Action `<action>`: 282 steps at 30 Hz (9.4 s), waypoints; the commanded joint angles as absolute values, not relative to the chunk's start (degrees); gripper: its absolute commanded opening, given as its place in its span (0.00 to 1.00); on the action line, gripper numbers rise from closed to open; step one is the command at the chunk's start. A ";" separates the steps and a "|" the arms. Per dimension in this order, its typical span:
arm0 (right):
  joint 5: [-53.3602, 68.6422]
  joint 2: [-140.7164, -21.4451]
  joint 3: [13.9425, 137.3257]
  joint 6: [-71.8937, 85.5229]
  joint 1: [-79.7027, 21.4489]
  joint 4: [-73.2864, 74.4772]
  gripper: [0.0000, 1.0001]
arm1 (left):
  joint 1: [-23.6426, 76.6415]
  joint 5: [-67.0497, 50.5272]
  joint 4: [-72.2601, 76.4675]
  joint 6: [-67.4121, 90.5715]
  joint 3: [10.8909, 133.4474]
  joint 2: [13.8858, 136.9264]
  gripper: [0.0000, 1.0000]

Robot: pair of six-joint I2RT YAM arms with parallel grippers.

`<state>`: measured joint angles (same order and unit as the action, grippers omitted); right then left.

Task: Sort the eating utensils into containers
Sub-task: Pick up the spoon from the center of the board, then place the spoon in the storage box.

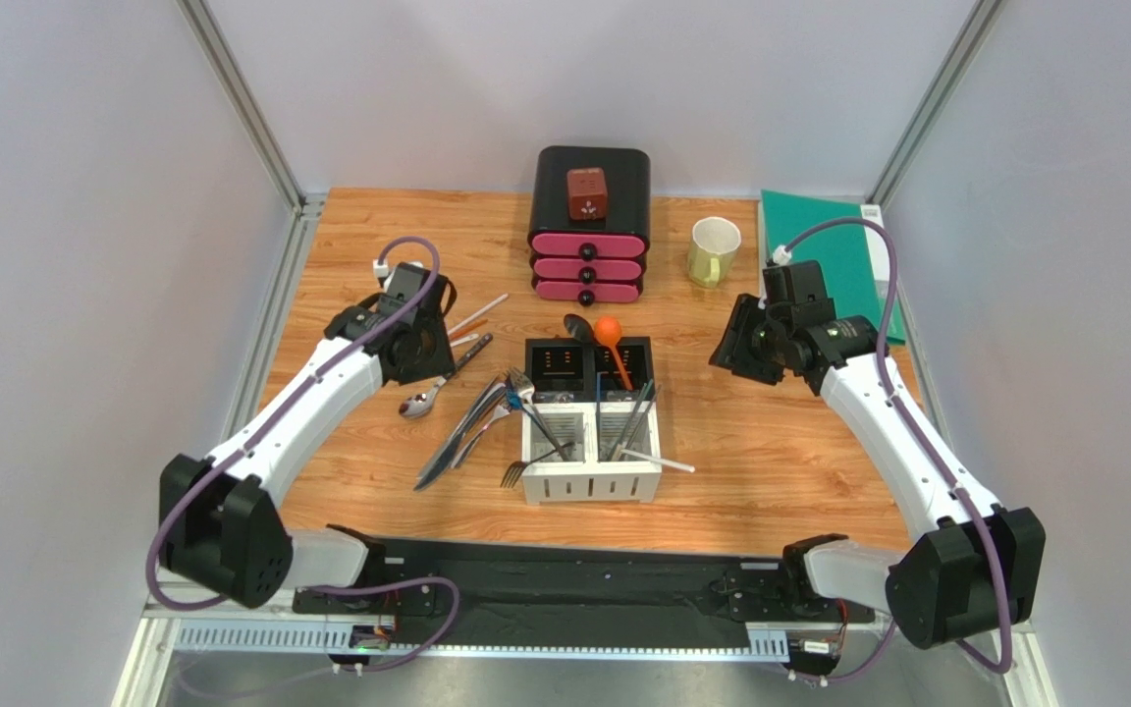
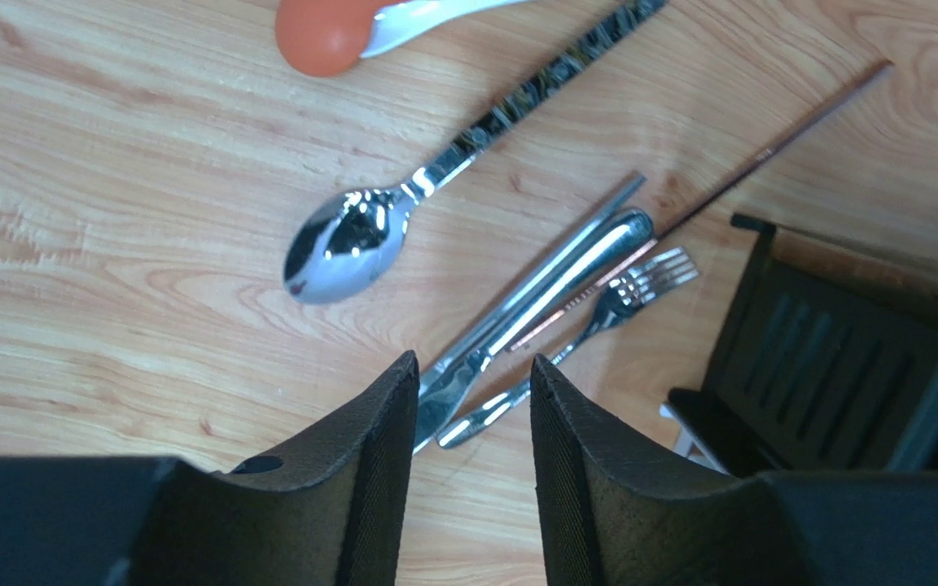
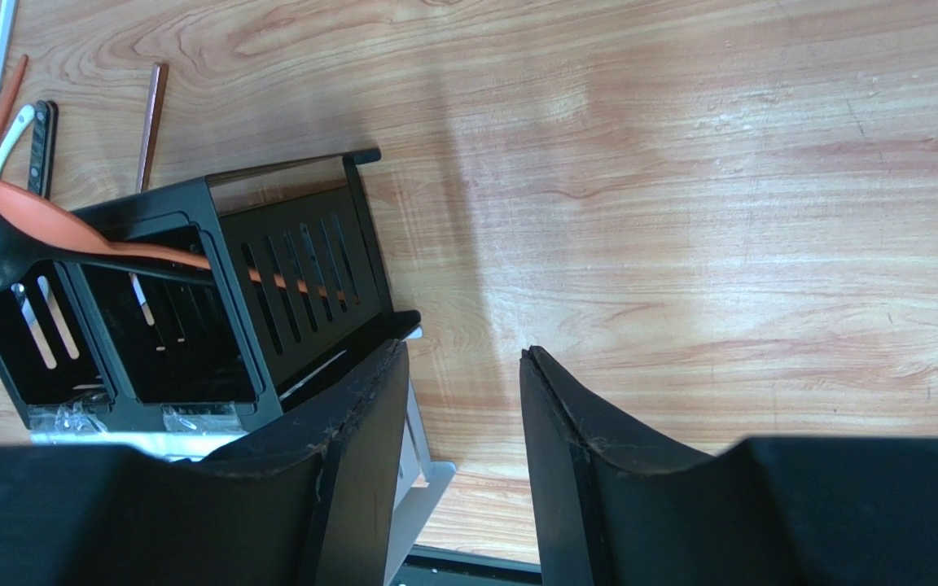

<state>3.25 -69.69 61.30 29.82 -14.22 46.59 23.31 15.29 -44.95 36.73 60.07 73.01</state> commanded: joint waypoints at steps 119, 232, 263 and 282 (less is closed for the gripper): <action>7.82 -81.39 65.21 27.60 -12.30 43.33 0.40 | 12.04 10.99 -47.11 93.34 73.12 107.13 0.43; 13.01 -79.54 64.25 29.18 -10.46 41.13 0.39 | 17.39 28.48 -52.39 56.44 72.69 71.83 0.00; 13.10 -79.98 65.48 31.38 -10.55 40.34 0.39 | 30.84 12.30 -30.24 34.80 86.82 81.38 0.00; 13.01 -79.37 64.78 30.06 -10.55 42.71 0.38 | 45.70 12.21 -13.10 31.12 87.63 96.15 0.00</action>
<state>12.56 -81.03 64.14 30.44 -10.68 42.52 44.66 10.96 -20.01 34.17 87.85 96.07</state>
